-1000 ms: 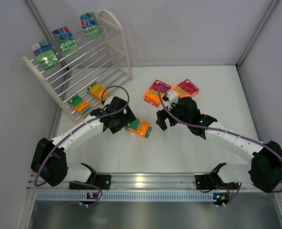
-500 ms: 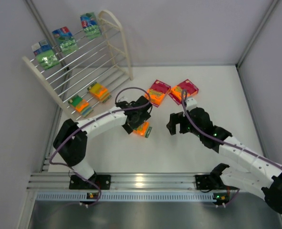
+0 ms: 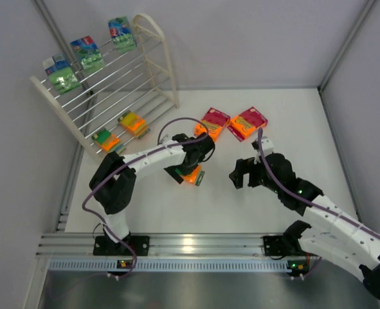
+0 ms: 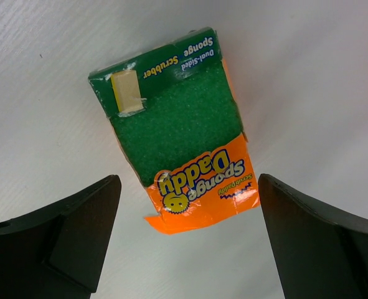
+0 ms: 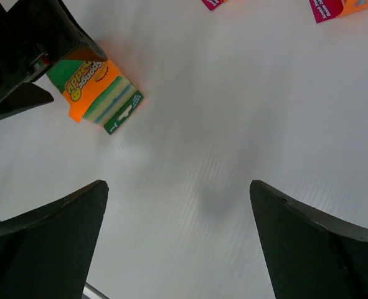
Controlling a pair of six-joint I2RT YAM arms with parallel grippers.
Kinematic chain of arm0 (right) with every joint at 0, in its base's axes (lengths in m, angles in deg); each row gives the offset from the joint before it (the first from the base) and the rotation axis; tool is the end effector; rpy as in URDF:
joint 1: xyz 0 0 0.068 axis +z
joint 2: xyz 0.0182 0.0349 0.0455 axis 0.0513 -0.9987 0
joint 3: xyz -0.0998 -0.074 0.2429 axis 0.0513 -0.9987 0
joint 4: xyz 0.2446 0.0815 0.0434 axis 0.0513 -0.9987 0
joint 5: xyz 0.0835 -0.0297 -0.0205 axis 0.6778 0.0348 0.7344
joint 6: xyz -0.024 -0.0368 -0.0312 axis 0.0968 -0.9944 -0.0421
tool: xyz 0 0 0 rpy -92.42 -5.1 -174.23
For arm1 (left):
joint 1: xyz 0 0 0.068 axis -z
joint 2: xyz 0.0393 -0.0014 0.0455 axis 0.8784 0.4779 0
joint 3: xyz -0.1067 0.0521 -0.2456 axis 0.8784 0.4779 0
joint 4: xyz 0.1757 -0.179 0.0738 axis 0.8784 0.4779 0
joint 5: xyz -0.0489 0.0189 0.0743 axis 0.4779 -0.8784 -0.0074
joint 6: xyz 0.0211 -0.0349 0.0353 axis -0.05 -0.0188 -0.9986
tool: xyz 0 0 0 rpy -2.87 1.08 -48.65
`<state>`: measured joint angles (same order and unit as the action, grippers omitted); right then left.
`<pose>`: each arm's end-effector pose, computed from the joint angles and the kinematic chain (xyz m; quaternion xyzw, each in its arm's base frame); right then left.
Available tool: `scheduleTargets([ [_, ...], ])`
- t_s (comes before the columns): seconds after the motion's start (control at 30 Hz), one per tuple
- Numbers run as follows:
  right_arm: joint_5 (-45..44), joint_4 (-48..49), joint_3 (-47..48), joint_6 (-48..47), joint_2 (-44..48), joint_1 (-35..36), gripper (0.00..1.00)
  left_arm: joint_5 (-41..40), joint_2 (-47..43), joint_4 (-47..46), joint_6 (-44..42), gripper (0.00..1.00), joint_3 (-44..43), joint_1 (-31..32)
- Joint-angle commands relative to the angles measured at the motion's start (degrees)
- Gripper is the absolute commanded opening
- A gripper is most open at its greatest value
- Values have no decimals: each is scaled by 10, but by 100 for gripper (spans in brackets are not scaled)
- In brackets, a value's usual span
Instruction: Place and organize the cleaning sponges onto the shelf
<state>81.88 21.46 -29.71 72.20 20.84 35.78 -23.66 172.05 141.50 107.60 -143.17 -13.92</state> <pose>0.1451 0.1127 0.2533 -0.1229 0.8575 0.2135 0.4517 0.2451 -0.2443 0.2137 -0.4057 0.8811 0.0006 0.2430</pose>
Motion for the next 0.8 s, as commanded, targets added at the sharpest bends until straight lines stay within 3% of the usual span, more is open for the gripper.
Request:
scheduleTargets([
  [0.0,21,-1,2,13,20,-2,99,-34,18,51,69,98,-31,1],
  [0.3,40,-29,-6,17,53,-1,99,-42,91,55,70,98,-105,1],
  [0.53,35,-52,-11,20,74,-2,99,-33,110,55,92,98,-74,3],
  [0.77,14,-92,-23,78,106,-3,99,-76,118,54,54,89,-84,5],
])
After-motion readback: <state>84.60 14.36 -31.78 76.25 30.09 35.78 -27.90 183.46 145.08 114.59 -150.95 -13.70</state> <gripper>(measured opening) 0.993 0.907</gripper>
